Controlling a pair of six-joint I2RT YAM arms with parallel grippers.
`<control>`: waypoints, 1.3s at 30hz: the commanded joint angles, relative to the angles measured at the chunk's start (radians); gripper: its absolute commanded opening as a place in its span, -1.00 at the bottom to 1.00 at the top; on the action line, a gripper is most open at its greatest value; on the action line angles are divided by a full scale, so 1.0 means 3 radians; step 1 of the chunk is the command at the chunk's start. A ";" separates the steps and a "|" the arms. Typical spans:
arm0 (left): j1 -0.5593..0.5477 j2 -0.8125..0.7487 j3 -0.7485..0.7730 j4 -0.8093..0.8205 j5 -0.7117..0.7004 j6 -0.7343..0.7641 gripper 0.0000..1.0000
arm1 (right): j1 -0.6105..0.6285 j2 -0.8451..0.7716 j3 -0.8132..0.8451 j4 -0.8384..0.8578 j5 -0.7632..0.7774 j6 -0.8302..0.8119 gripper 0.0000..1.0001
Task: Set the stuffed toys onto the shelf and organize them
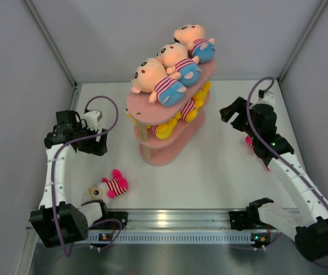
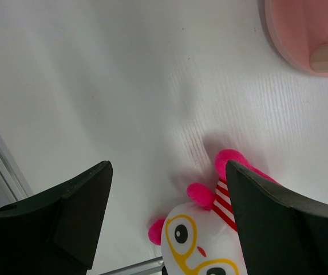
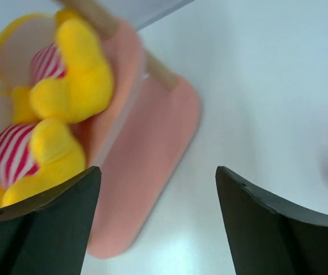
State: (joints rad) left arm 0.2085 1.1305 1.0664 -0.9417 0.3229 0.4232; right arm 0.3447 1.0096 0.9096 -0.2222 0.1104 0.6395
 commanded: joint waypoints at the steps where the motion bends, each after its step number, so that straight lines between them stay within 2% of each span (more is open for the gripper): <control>1: -0.0010 -0.0051 -0.0072 0.0112 -0.0018 0.0041 0.72 | -0.0611 -0.0149 -0.0086 -0.0486 0.0143 -0.0010 0.67; 2: -0.0015 -0.0051 -0.0083 0.0112 -0.0018 0.0046 0.72 | -0.0764 -0.0159 -0.0127 -0.0522 0.0174 0.0010 0.75; 3: -0.0010 -0.0051 -0.0088 0.0112 -0.0028 0.0046 0.72 | -0.1069 -0.0174 -0.0168 -0.0548 0.0174 0.0041 0.77; 6: -0.0015 -0.0051 -0.0118 0.0117 -0.0038 0.0057 0.72 | -0.1587 -0.0149 -0.0372 -0.0558 0.0311 0.0103 0.79; 9: -0.0015 -0.0036 -0.0119 0.0112 -0.0044 0.0077 0.72 | -0.1681 -0.0022 -0.0440 -0.0349 0.0567 -0.0055 0.75; 11: -0.0020 -0.0031 -0.0114 0.0117 -0.0044 0.0082 0.72 | -0.1670 0.0239 -0.0353 -0.0282 0.0507 -0.0351 0.61; 17: -0.0015 0.0005 -0.0088 0.0112 -0.0018 0.0067 0.72 | -0.1482 0.1113 0.0209 -0.0588 0.0792 -0.0817 0.52; 22: -0.0015 0.0031 -0.0042 0.0112 0.0008 0.0046 0.72 | -0.0981 0.1716 0.0516 -0.0843 0.1349 -0.0951 0.53; 26: -0.0015 0.0021 -0.0037 0.0112 -0.0028 0.0077 0.72 | -0.0832 0.1922 0.0568 -0.0890 0.1446 -0.0961 0.52; 31: -0.0015 0.0005 -0.0067 0.0112 -0.0054 0.0103 0.72 | -0.0847 0.2044 0.0394 -0.0768 0.1748 -0.0997 0.49; 34: -0.0015 -0.0005 -0.0062 0.0117 -0.0074 0.0118 0.72 | -0.0903 0.2182 0.0434 -0.0747 0.1749 -0.1093 0.37; 35: -0.0020 -0.0005 -0.0062 0.0112 -0.0074 0.0118 0.72 | -0.0914 0.2223 0.0455 -0.0762 0.1723 -0.1114 0.16; 37: -0.0020 -0.0015 -0.0062 0.0112 -0.0079 0.0118 0.72 | -0.0919 0.2295 0.0506 -0.0778 0.1622 -0.1170 -0.13; 38: -0.0015 -0.0015 -0.0067 0.0112 -0.0074 0.0118 0.72 | -0.0919 0.2305 0.0511 -0.0783 0.1591 -0.1181 -0.44; 39: -0.0020 -0.0020 -0.0062 0.0112 -0.0074 0.0118 0.72 | -0.0919 0.2305 0.0506 -0.0788 0.1560 -0.1201 -0.57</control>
State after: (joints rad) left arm 0.2077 1.1389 1.0359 -0.9421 0.3012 0.4477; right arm 0.0753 1.6844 1.0348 -0.4438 0.5938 0.3023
